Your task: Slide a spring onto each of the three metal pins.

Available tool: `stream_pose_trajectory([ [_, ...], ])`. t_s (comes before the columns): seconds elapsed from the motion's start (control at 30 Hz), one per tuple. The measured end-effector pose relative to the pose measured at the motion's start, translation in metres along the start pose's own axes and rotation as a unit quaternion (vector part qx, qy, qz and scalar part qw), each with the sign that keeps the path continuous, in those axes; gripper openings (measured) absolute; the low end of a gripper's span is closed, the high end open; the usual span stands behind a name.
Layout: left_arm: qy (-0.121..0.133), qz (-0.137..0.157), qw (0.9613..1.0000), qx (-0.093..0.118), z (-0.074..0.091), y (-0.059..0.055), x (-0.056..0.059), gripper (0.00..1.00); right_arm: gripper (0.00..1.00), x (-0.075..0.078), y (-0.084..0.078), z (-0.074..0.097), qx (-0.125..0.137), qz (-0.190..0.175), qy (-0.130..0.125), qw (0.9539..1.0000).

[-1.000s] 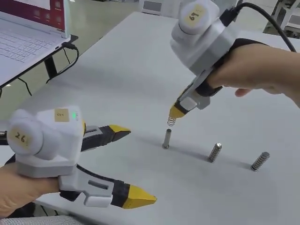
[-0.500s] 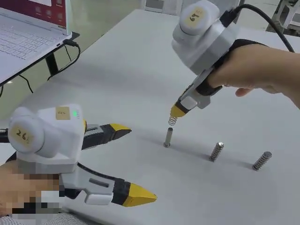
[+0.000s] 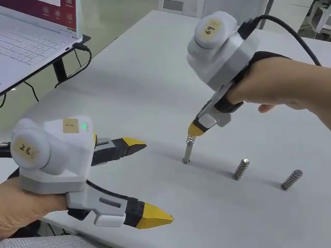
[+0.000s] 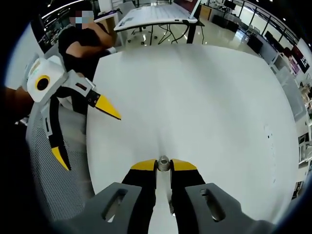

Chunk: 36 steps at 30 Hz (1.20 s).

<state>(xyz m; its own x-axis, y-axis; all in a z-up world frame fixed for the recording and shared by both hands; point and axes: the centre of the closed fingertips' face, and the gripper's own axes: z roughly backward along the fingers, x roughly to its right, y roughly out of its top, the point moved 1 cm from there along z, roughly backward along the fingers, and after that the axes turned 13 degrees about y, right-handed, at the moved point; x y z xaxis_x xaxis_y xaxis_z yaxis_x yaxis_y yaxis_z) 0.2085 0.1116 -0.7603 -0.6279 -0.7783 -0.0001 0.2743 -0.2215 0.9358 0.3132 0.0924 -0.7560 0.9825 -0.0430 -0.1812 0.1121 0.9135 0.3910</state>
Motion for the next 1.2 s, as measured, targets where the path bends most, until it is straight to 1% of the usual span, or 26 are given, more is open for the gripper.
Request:
stream_pose_trajectory([
  [0.17, 0.001, 0.000, 1.0000, -0.001, 0.000, -0.001, -0.001, 0.84, 0.08, 0.000, -0.003, -0.003, -0.003, -0.002, 0.003, 1.0000],
  [0.27, 0.001, 0.000, 1.0000, -0.001, 0.000, -0.001, -0.001, 0.84, 0.08, 0.002, -0.006, -0.010, -0.006, -0.004, 0.005, 1.0000],
  [0.6, 0.001, 0.000, 1.0000, -0.004, -0.001, -0.002, -0.002, 0.84, 0.08, 0.004, -0.018, -0.028, -0.011, -0.006, 0.006, 0.9999],
  [0.7, 0.000, 0.000, 1.0000, -0.004, -0.001, -0.002, -0.001, 0.84, 0.08, 0.009, -0.021, -0.036, -0.010, -0.010, 0.008, 0.9999],
  [0.87, 0.000, 0.000, 1.0000, -0.005, -0.002, -0.002, -0.002, 0.84, 0.09, 0.012, -0.024, -0.042, -0.009, -0.009, 0.010, 0.9999],
  [0.93, 0.000, 0.000, 1.0000, -0.006, -0.002, -0.003, -0.003, 0.84, 0.10, 0.013, -0.026, -0.042, -0.006, -0.011, 0.008, 0.9999],
  [1.03, 0.001, 0.001, 1.0000, -0.008, -0.001, -0.004, -0.003, 0.84, 0.14, 0.015, -0.025, -0.043, 0.002, -0.014, 0.012, 0.9998],
  [1.1, 0.001, 0.001, 1.0000, -0.009, -0.001, -0.004, -0.003, 0.84, 0.15, 0.016, -0.025, -0.040, 0.009, -0.014, 0.008, 0.9998],
  [1.13, 0.001, 0.001, 1.0000, -0.010, -0.002, -0.004, -0.003, 0.84, 0.16, 0.015, -0.025, -0.038, 0.013, -0.014, 0.007, 0.9998],
  [1.2, 0.000, 0.000, 0.9999, -0.011, -0.002, -0.004, -0.003, 0.84, 0.18, 0.015, -0.021, -0.030, 0.032, -0.011, 0.000, 0.9994],
])
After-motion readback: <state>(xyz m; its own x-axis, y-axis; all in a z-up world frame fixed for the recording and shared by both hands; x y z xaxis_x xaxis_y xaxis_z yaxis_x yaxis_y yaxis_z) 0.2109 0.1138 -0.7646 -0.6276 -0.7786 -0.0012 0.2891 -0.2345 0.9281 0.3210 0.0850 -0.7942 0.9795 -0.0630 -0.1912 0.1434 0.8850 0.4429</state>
